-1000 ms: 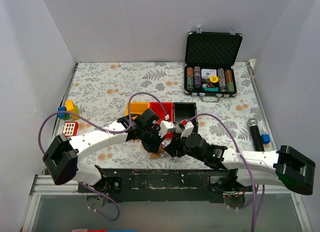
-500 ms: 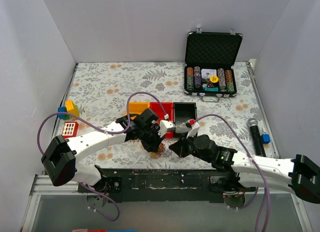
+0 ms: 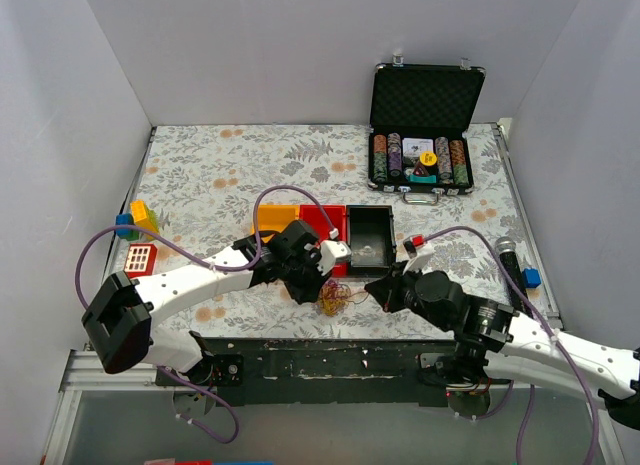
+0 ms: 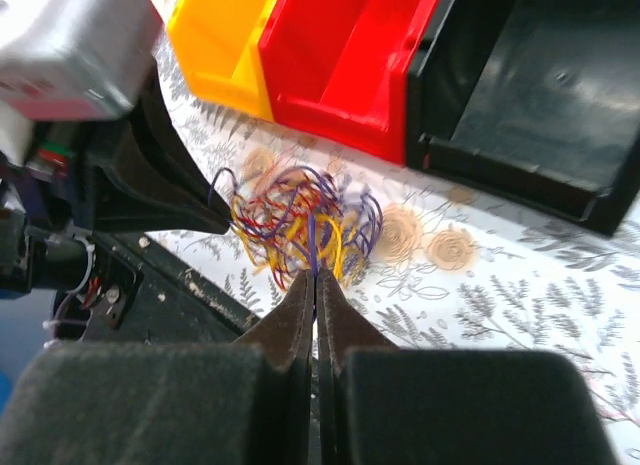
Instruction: Untangle the cables
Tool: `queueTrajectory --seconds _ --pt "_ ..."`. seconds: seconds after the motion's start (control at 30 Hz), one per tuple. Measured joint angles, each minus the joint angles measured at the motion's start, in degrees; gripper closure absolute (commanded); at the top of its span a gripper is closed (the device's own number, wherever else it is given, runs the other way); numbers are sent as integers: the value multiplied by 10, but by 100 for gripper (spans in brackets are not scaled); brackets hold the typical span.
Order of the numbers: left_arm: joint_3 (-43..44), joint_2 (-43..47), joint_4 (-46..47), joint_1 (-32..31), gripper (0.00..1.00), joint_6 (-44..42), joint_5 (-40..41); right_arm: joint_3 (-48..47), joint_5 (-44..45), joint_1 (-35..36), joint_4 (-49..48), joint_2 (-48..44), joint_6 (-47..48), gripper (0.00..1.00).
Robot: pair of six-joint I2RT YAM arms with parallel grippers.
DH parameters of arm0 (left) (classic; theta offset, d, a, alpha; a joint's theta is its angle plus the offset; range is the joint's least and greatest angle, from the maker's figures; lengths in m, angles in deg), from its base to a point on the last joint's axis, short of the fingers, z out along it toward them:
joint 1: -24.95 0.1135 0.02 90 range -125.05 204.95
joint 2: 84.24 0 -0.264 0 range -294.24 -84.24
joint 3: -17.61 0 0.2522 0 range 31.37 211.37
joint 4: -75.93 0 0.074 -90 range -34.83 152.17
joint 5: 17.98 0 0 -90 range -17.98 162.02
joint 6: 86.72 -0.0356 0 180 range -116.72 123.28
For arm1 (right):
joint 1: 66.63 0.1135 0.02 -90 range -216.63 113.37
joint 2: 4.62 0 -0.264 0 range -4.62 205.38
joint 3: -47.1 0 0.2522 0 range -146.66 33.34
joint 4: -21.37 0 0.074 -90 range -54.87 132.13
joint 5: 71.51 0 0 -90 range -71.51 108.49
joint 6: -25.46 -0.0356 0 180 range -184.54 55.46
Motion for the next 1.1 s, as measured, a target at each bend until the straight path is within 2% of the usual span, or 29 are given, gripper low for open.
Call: queueTrajectory --seconds 0.2,0.47,0.6,0.73,0.93,1.1 --pt "0 2 -50 3 82 -8 38 -61 39 -1 54 -20 25 99" --pt "12 35 -84 8 80 -16 49 -80 9 -1 53 26 45 99" --pt "30 48 -81 11 79 -22 47 -100 -12 -1 54 58 59 99" --pt "36 68 -60 12 76 -23 44 -175 -33 -1 44 102 81 99" --pt "36 164 -5 13 72 -33 9 -241 -55 -1 -2 135 103 99" --pt "36 219 15 13 36 -37 -41 -242 -68 -1 -15 155 106 99"
